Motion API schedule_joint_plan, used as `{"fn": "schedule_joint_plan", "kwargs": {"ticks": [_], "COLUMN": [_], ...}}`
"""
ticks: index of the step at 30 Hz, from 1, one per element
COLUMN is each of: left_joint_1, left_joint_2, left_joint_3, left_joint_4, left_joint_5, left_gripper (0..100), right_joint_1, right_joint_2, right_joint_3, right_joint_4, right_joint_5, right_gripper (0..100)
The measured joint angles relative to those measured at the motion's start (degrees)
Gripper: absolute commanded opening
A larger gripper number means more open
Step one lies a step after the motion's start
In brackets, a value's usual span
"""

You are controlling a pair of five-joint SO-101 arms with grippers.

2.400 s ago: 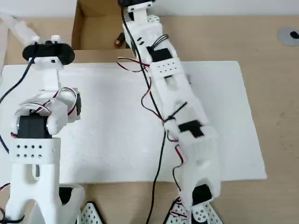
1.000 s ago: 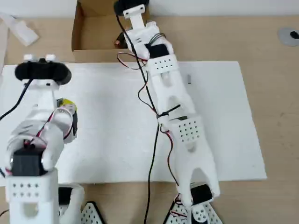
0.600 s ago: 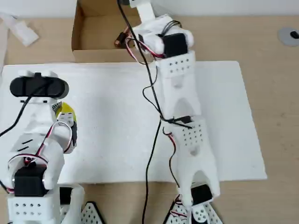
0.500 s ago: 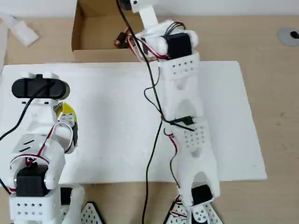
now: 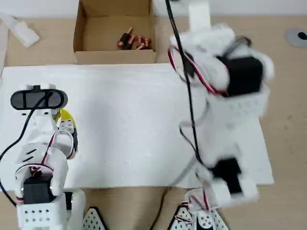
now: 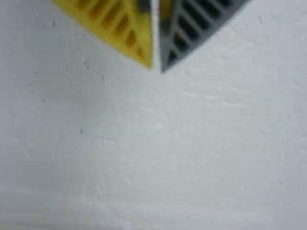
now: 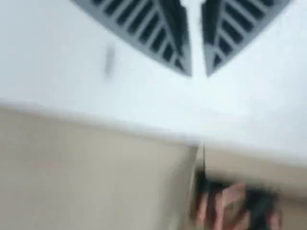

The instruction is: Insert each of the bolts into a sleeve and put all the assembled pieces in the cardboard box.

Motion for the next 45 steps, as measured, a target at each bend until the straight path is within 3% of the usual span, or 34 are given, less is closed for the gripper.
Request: {"fn": "schedule_joint_plan", "kwargs": {"ticks": [9,14,24,33,45], "left_joint_1": [0.0,-0.2,-0.2,-0.2,-0.2], "left_joint_2": [-11.4,-18.9,-19.1,-19.1,-19.1], "left_joint_3": [8.3,13.7,16.9,23.6,28.5], "left_joint_4": [-0.2,-0.2,-0.2,-0.2,-0.2], "left_joint_5": [-0.2,-0.2,-0.2,-0.2,-0.2], "left_gripper": [1,1,1,1,1], "right_joint_1": [0.4,3.6,5.3,5.3,5.4], "right_joint_2": [-34.4,-47.0,-72.1,-98.2,-99.3], "right_joint_3": [49.4,69.1,103.6,126.4,138.6], "right_joint_4": [-4.2,-11.5,-26.3,-30.2,-30.8], "right_joint_5": [-0.1,-0.1,-0.1,8.4,10.7], "right_gripper": [1.0,1.0,1.1,1.0,1.0]}}
